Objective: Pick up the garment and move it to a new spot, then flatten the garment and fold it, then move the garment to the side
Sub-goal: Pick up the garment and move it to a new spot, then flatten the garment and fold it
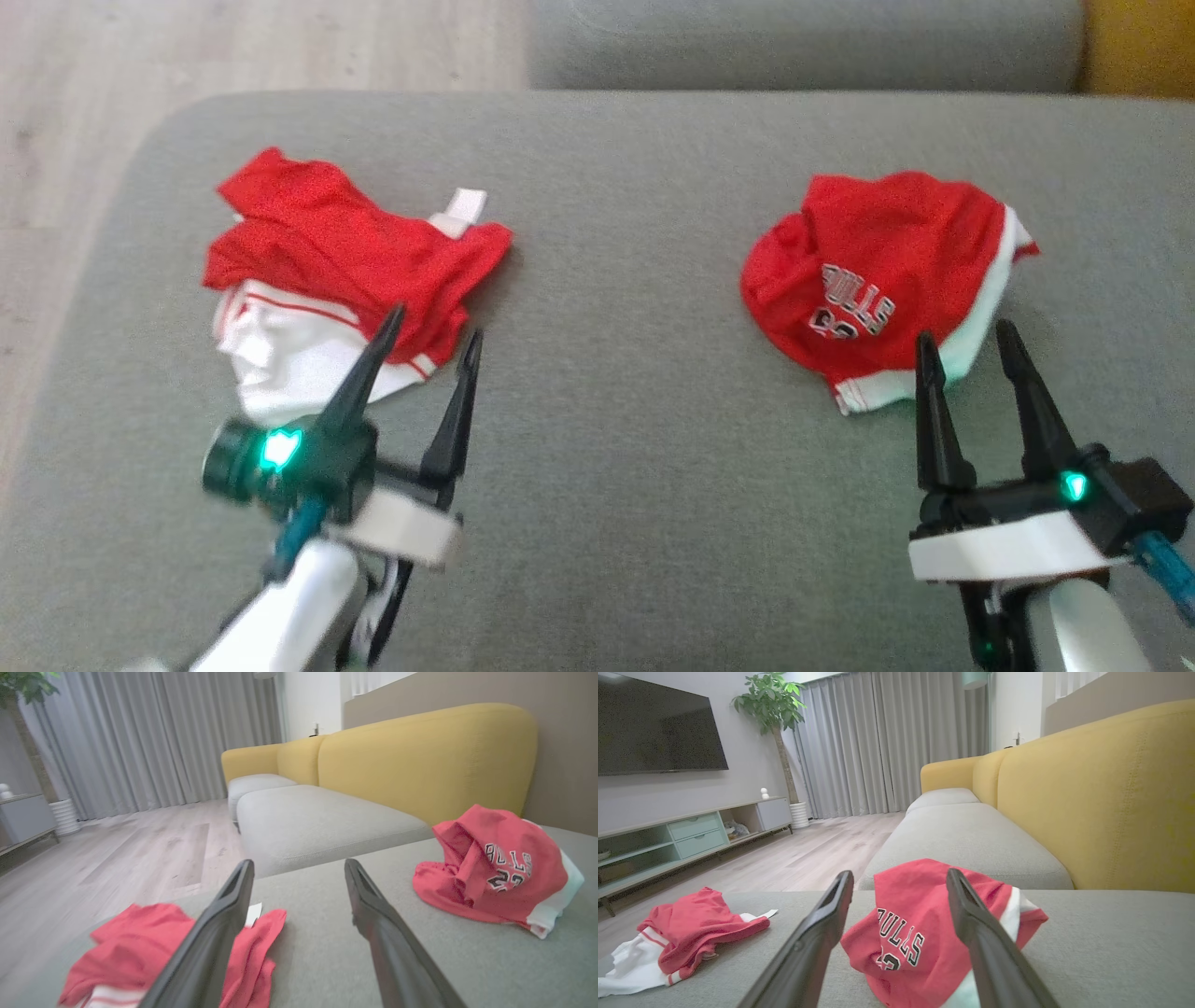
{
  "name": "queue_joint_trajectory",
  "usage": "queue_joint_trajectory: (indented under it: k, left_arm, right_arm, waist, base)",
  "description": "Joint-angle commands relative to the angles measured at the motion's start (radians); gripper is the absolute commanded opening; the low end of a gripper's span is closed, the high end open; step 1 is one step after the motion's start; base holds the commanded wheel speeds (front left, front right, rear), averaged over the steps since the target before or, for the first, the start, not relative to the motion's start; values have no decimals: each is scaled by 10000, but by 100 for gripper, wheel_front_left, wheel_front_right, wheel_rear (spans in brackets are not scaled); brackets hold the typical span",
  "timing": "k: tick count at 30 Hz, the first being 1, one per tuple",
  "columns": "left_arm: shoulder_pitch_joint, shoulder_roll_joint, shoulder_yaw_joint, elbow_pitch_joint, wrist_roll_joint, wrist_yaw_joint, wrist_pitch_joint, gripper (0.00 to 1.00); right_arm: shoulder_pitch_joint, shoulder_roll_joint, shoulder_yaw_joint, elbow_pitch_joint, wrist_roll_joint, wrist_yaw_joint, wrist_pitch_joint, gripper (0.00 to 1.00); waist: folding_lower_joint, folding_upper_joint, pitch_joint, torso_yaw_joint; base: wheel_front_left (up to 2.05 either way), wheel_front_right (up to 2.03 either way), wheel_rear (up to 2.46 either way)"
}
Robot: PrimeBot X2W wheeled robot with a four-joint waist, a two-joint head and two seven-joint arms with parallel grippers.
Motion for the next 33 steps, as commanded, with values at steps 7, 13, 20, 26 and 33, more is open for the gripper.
queue_joint_trajectory:
  k: [7,13,20,26,33]
  left_arm:
    - [1468,-372,1486,-1186,1180,388,-50,100]
    - [2168,-988,2179,-1278,1747,-5,-50,100]
    - [2343,-1360,2789,-1162,2287,-616,-51,100]
    - [2267,-1607,3069,-1050,2527,-1024,-51,100]
    - [1978,-1985,3274,-858,2849,-1543,-51,100]
  right_arm:
    - [275,-33,29,-160,-160,77,-107,100]
    - [514,-33,95,-16,-219,77,-107,100]
    - [565,-33,153,-32,-236,77,-107,100]
    - [537,-33,136,105,-510,77,-107,100]
    - [-387,-33,-465,2062,-1880,77,319,100]
  waist:
    - [2,0,-541,537]
    - [2,0,-764,442]
    - [2,0,-721,311]
    - [2,0,-409,348]
    - [2,0,343,596]
  base:
    - [0,0,0]
    - [0,0,0]
    - [0,0,0]
    - [0,0,0]
    - [0,0,0]
